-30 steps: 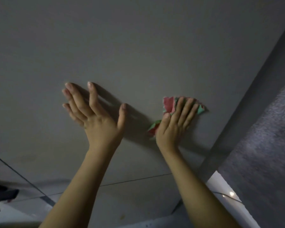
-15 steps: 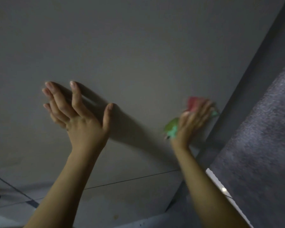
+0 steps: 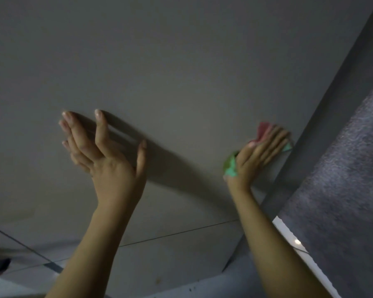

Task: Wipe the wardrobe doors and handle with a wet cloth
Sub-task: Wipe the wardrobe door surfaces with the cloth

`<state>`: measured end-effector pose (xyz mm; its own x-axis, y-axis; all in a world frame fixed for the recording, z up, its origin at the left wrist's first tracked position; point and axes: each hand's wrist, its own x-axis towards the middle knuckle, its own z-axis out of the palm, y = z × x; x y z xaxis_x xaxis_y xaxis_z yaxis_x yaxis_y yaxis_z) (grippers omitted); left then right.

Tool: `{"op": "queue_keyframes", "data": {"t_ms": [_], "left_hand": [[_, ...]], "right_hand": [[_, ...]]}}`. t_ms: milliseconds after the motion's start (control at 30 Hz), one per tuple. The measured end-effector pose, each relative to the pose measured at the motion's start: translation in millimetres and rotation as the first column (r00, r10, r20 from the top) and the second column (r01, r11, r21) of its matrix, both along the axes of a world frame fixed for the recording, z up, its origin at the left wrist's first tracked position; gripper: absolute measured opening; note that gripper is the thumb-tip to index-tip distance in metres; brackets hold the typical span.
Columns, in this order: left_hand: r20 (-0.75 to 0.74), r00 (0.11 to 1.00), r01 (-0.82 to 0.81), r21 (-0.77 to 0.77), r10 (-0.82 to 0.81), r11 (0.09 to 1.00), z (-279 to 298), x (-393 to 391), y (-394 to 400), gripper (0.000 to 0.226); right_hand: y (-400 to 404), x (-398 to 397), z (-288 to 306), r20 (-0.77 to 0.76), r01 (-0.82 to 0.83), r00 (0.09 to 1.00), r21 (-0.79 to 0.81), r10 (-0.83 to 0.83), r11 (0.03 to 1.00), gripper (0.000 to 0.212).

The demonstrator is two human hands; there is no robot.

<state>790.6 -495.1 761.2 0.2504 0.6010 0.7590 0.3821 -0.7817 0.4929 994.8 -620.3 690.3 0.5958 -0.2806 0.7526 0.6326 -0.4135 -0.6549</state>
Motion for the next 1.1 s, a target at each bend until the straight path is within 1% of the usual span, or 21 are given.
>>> {"op": "queue_keyframes", "data": {"t_ms": [67, 100, 133, 233, 300, 367, 433, 467, 500, 533, 567, 633, 700, 767, 833, 867, 900, 933, 1000, 1033, 1100], "left_hand": [[0.001, 1.0, 0.021, 0.038, -0.021, 0.999, 0.8, -0.6, 0.6, 0.083], [0.001, 1.0, 0.027, 0.053, -0.027, 0.998, 0.4, -0.8, 1.8, 0.083], [0.007, 1.0, 0.03, 0.058, -0.03, 0.998, 1.3, -0.1, 1.2, 0.082], [0.028, 0.999, 0.033, 0.046, -0.034, 0.998, 0.0, 1.0, 2.4, 0.079], [0.028, 0.998, 0.046, 0.047, -0.047, 0.998, 1.3, -1.1, 2.1, 0.077], [0.04, 0.995, 0.09, 0.069, -0.093, 0.994, 1.0, -6.7, 1.8, 0.074], [0.065, 0.987, 0.143, 0.094, -0.15, 0.985, -1.3, -12.8, 3.4, 0.069], [0.085, 0.98, 0.17, 0.122, -0.181, 0.978, -5.1, -15.5, 6.8, 0.067], [0.089, 0.975, 0.189, 0.147, -0.203, 0.971, -9.8, -18.9, 9.4, 0.066], [0.08, 0.974, 0.197, 0.173, -0.213, 0.965, -11.8, -21.4, 11.4, 0.066], [0.074, 0.973, 0.199, 0.21, -0.219, 0.957, -19.7, -24.6, 14.8, 0.066], [0.052, 0.975, 0.194, 0.268, -0.216, 0.944, -30.8, -29.1, 22.6, 0.067], [0.034, 0.978, 0.184, 0.313, -0.204, 0.932, -46.3, -33.7, 35.7, 0.068], [0.022, 0.981, 0.173, 0.368, -0.195, 0.913, -59.4, -37.5, 48.3, 0.068], [0.021, 0.983, 0.156, 0.423, -0.182, 0.892, -67.7, -41.3, 59.7, 0.068], [0.047, 0.984, 0.129, 0.466, -0.171, 0.875, -73.0, -43.5, 65.8, 0.068], [0.065, 0.985, 0.109, 0.491, -0.161, 0.864, -76.2, -45.3, 71.0, 0.068], [0.073, 0.987, 0.088, 0.511, -0.146, 0.855, -79.5, -46.9, 75.5, 0.067], [0.099, 0.991, 0.016, 0.556, -0.086, 0.831, -89.5, -50.3, 83.9, 0.068], [0.092, 0.994, -0.003, 0.561, -0.059, 0.828, -89.3, -51.8, 87.5, 0.07], [0.087, 0.996, -0.047, 0.573, -0.003, 0.818, -97.4, -61.5, 93.0, 0.075]], "right_hand": [[9.5, 2.9, 19.3, -0.097, 0.055, 0.994, 0.165, -0.039, 0.985, 0.058], [20.7, -9.3, 21.1, -0.104, 0.047, 0.994, 0.172, -0.03, 0.984, 0.058], [31.2, -24.6, 14.6, -0.079, 0.009, 0.997, 0.121, 0.001, 0.993, 0.058], [43.0, -67.6, -32.7, 0.004, -0.124, 0.992, -0.203, 0.127, 0.971, 0.053], [28.0, -58.7, -41.8, 0.041, -0.149, 0.985, -0.304, 0.17, 0.941, 0.053], [15.6, -35.7, -24.4, 0.061, -0.078, 0.994, -0.217, 0.093, 0.973, 0.055], [19.4, -24.7, 4.5, -0.01, -0.003, 1.0, 0.0, 0.003, 1.0, 0.055], [32.1, -30.4, 11.3, -0.032, 0.033, 0.999, 0.057, -0.031, 0.998, 0.055], [47.4, -45.8, 10.9, -0.032, 0.026, 0.999, 0.047, -0.024, 0.999, 0.055], [61.9, -63.3, 2.3, 0.029, 0.022, 0.999, -0.046, -0.02, 0.999, 0.056], [73.3, -82.9, -16.2, 0.134, 0.01, 0.991, -0.194, 0.017, 0.981, 0.056], [74.8, -97.7, -53.1, 0.298, -0.025, 0.938, -0.451, 0.177, 0.892, 0.053], [57.6, -74.5, -62.2, 0.433, 0.022, 0.867, -0.53, 0.248, 0.848, 0.051], [47.2, -44.0, -38.4, 0.49, 0.154, 0.868, -0.43, 0.086, 0.89, 0.052], [51.1, -33.3, 5.3, 0.402, 0.183, 0.911, -0.198, -0.09, 0.963, 0.054], [63.8, -40.2, 19.9, 0.394, 0.186, 0.909, -0.089, -0.137, 0.979, 0.054], [80.4, -53.9, 24.9, 0.411, 0.167, 0.903, -0.06, -0.128, 0.984, 0.054], [97.4, -71.2, 19.4, 0.472, 0.142, 0.879, -0.128, -0.066, 0.982, 0.054], [116.7, -102.5, -16.9, 0.661, 0.145, 0.738, -0.351, 0.135, 0.925, 0.053], [114.5, -104.8, -31.9, 0.707, 0.173, 0.671, -0.445, 0.226, 0.879, 0.051], [96.9, -88.8, -53.7, 0.756, 0.236, 0.581, -0.51, 0.3, 0.828, 0.05]]}}
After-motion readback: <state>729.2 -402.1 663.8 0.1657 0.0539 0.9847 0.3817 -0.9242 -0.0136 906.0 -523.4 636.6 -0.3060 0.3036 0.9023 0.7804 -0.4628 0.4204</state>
